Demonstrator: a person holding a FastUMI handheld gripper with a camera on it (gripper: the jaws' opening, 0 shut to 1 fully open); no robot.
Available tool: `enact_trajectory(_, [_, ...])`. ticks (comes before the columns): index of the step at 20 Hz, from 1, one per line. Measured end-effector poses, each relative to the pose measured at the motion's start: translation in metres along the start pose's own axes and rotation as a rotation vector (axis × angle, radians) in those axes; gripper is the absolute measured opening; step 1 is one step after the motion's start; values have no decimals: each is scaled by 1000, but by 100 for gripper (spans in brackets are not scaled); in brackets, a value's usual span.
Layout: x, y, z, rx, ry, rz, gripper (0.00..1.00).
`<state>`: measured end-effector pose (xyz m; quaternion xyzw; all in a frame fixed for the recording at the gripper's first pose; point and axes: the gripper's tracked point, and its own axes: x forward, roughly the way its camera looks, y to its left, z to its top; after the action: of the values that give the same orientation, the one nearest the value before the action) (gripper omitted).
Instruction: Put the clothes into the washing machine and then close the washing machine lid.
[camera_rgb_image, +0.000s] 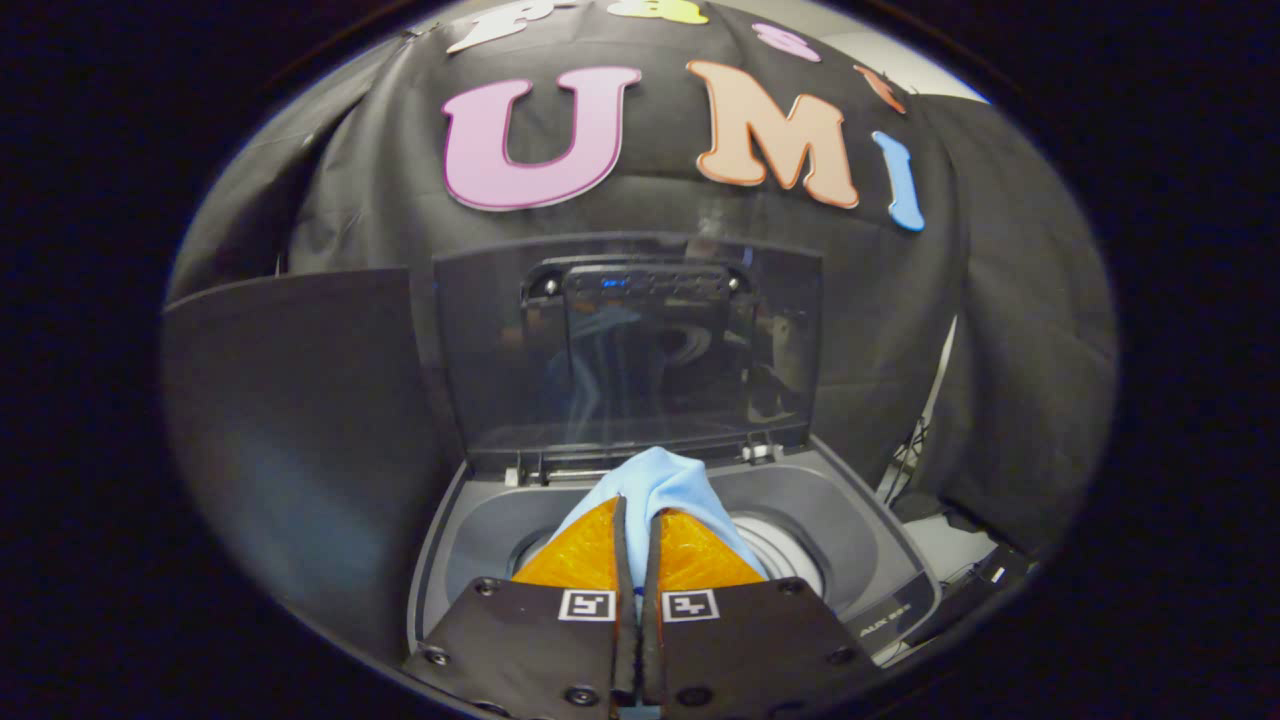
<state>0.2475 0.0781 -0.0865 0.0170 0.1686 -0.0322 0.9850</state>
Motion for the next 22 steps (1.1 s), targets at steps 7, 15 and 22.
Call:
enact_trajectory(7, [25,7,-34,-27,127,15,8])
enact_trajectory(15, [17,18,-7,-23,26,72,58])
enact_trajectory(22, [-2,36,28,-37,-93,99,99])
